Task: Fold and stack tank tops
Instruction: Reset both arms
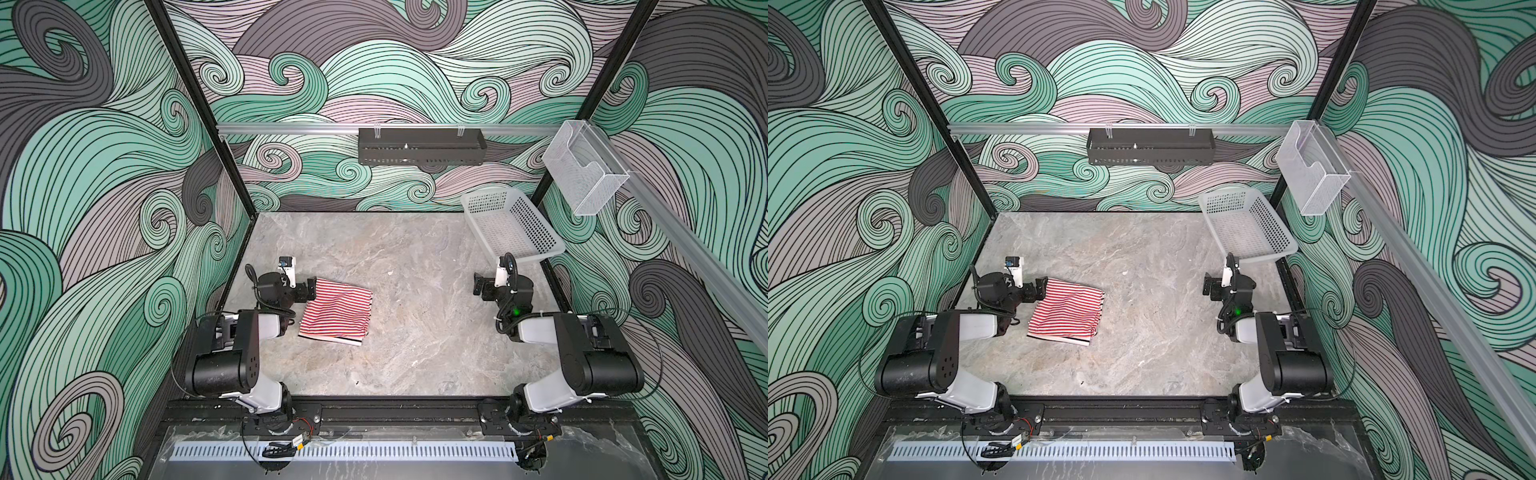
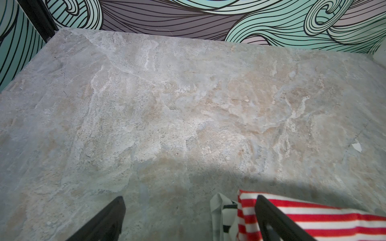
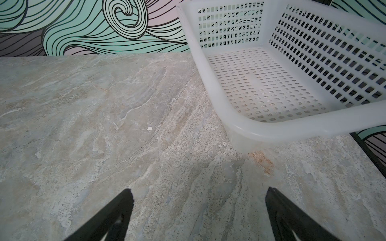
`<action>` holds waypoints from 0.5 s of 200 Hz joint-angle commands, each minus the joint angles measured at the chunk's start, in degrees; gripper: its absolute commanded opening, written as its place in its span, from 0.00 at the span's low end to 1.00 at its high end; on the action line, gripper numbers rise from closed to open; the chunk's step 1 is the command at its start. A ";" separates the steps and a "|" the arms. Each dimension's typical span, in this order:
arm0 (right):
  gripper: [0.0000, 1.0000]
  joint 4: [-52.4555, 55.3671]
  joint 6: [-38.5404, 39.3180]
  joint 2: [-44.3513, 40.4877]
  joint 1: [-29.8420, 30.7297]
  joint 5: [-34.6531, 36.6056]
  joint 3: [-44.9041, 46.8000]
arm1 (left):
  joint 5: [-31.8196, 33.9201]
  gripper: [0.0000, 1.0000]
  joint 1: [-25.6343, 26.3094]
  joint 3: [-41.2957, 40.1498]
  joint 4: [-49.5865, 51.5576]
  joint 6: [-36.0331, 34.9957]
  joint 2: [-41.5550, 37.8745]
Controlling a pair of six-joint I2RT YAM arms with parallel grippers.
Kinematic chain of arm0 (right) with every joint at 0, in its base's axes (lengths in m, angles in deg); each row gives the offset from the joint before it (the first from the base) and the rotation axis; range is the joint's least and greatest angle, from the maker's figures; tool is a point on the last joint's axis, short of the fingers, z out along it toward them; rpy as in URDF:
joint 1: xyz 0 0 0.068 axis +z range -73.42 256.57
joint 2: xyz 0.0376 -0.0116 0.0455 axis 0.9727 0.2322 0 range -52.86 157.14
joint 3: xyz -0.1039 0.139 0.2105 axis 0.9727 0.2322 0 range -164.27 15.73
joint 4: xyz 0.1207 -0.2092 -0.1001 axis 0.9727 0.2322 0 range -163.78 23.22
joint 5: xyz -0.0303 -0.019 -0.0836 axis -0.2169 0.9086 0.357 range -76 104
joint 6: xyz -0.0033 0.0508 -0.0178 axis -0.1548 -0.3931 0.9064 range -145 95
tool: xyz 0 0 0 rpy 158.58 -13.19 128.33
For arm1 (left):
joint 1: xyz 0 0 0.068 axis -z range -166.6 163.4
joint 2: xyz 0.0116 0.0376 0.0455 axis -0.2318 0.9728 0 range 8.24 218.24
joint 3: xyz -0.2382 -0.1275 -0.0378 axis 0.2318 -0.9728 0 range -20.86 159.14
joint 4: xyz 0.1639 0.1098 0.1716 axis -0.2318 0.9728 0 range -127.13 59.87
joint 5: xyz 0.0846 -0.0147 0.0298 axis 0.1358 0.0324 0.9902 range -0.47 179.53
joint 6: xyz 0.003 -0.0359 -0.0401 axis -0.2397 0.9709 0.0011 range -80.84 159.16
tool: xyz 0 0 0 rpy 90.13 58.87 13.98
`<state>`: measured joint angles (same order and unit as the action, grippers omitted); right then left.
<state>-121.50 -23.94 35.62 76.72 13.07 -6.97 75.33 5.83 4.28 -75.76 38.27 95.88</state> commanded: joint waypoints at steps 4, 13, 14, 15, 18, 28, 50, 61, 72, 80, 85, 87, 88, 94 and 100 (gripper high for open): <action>0.99 -0.26 0.87 -0.63 0.21 0.27 -0.59 | -0.92 0.99 0.37 1.04 -1.10 -0.52 -0.36; 0.99 -0.26 0.87 -0.60 0.21 0.25 -0.59 | -0.92 0.99 0.37 1.04 -1.11 -0.52 -0.36; 0.99 -0.26 0.87 -0.60 0.21 0.24 -0.59 | -0.92 0.99 0.37 1.04 -1.10 -0.52 -0.36; 0.99 -0.26 0.87 -0.60 0.21 0.23 -0.59 | -0.92 0.99 0.41 1.04 -1.10 -0.52 -0.36; 0.99 -0.26 0.87 -0.62 0.21 0.23 -0.58 | -0.88 0.99 0.37 1.04 -1.09 -0.52 -0.35; 0.99 -0.26 0.87 -0.62 0.21 0.23 -0.60 | -0.90 0.99 0.43 1.04 -1.09 -0.52 -0.34; 0.99 -0.26 0.87 -0.66 0.22 0.26 -0.59 | -0.92 0.99 0.37 1.04 -1.10 -0.52 -0.35; 0.99 -0.26 0.87 -0.60 0.21 0.22 -0.59 | -0.92 0.99 0.37 1.04 -1.11 -0.52 -0.33; 0.99 -0.26 0.87 -0.64 0.21 0.27 -0.59 | -0.92 0.99 0.37 0.44 -1.89 -0.44 -0.73; 0.99 -0.26 0.87 -0.64 0.21 0.29 -0.59 | -2.30 0.99 0.37 -1.88 -5.19 -1.27 -1.69; 0.99 -0.20 0.87 -0.60 0.21 0.29 -0.59 | -4.42 0.99 0.41 -4.37 -8.69 -2.68 -2.56; 0.99 -0.25 0.87 -0.62 0.21 0.24 -0.55 | -4.48 0.99 0.71 -5.41 -10.00 -3.02 -2.82; 0.99 -0.26 0.87 -0.61 0.25 0.28 -0.53 | -4.46 0.99 0.89 -5.87 -10.82 -3.18 -2.95; 0.99 -0.26 0.87 -0.60 0.21 0.28 -0.59 | -2.13 0.99 2.01 -7.66 -13.65 -3.70 -3.42; 0.99 -0.26 0.87 -0.64 0.23 0.23 -0.59 | -1.32 0.99 2.42 -7.51 -13.20 -3.79 -3.34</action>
<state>-121.50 -23.94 35.62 76.72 13.09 -6.97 74.57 6.14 1.18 -80.48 37.25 94.83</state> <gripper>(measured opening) 0.989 0.986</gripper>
